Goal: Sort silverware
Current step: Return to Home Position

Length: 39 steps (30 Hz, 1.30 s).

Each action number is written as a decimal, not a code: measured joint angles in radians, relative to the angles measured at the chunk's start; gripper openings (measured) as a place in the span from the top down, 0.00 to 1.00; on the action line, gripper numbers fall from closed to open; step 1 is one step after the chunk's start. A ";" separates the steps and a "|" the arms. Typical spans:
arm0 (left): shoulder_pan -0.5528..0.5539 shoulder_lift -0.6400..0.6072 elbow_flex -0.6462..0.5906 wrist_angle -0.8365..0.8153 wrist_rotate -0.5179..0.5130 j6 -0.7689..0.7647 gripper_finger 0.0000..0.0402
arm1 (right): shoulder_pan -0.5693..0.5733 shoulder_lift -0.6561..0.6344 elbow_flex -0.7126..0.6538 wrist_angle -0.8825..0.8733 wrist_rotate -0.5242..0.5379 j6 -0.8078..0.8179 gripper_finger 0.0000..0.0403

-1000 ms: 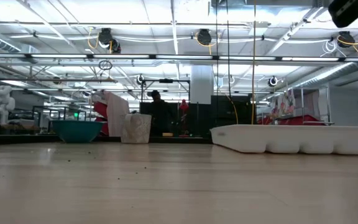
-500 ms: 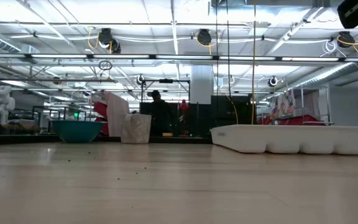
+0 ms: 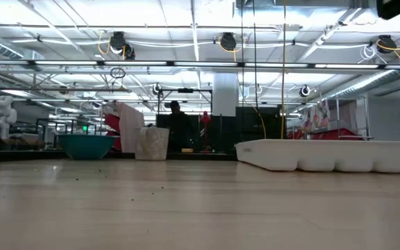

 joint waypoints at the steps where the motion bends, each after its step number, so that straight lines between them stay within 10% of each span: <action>1: -0.003 -0.007 -0.021 0.012 0.000 -0.001 0.76 | 0.000 0.000 -0.016 0.002 -0.002 -0.002 1.00; 19: -0.025 -0.033 -0.430 0.445 -0.080 -0.104 0.76 | 0.000 -0.001 -0.363 0.367 -0.017 0.020 1.00; 39: -0.090 -0.033 -0.603 0.512 -0.196 -0.184 0.76 | -0.001 0.000 -0.513 0.465 -0.010 -0.047 1.00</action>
